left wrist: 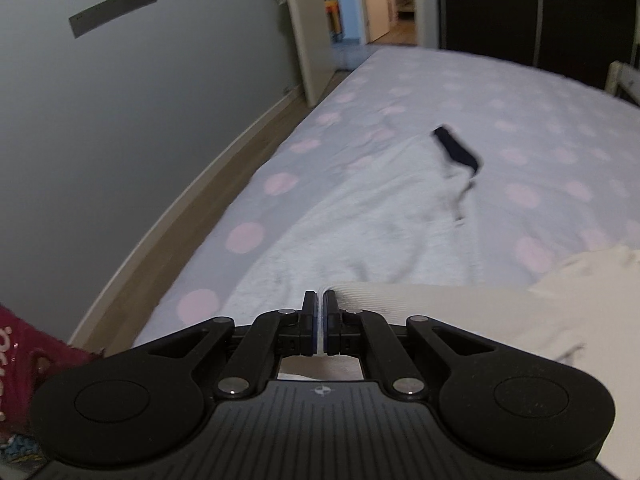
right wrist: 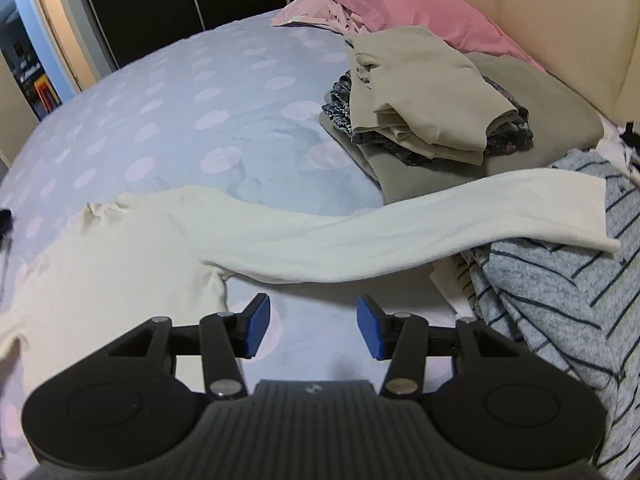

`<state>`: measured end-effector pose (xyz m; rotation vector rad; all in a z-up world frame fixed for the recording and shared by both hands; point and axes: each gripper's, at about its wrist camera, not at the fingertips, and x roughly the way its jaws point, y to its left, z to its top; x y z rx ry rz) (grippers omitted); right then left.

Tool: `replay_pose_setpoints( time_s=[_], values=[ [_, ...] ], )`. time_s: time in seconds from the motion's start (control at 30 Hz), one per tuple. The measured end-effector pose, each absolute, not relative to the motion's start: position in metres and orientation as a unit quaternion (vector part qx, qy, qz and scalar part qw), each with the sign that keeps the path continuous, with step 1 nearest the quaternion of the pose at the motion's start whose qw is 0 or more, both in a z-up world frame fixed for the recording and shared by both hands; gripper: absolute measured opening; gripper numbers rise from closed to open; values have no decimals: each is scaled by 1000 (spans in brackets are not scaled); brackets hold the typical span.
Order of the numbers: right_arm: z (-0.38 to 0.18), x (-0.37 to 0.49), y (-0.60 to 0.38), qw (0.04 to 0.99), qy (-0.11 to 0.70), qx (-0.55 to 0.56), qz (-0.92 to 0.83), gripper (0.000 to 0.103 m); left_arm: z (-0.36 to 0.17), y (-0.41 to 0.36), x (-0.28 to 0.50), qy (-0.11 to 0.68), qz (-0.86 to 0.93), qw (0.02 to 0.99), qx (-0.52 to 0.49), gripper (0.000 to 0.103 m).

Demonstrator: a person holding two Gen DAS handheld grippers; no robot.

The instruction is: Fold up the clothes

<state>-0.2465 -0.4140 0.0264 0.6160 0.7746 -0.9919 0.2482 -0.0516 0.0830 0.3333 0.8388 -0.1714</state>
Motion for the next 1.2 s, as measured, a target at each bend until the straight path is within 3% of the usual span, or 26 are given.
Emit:
replay_pose_setpoints(
  time_s=[0.33,0.5,0.77,1.2],
  values=[
    [14,-240,-416,764,381,274,-444,52,32,-50,286,408,-39,898,157,2],
    [9,-231,-410,776,394,272,-412,52,38,-59,243,340,-55,922,178,19],
    [-15,-212,-378,788,455,246,-334,52,20,-97,139,418,-237,858,179,19],
    [-52,-215,-323,785,530,197,-254,52,-81,-127,1,583,-370,704,167,21]
  ],
)
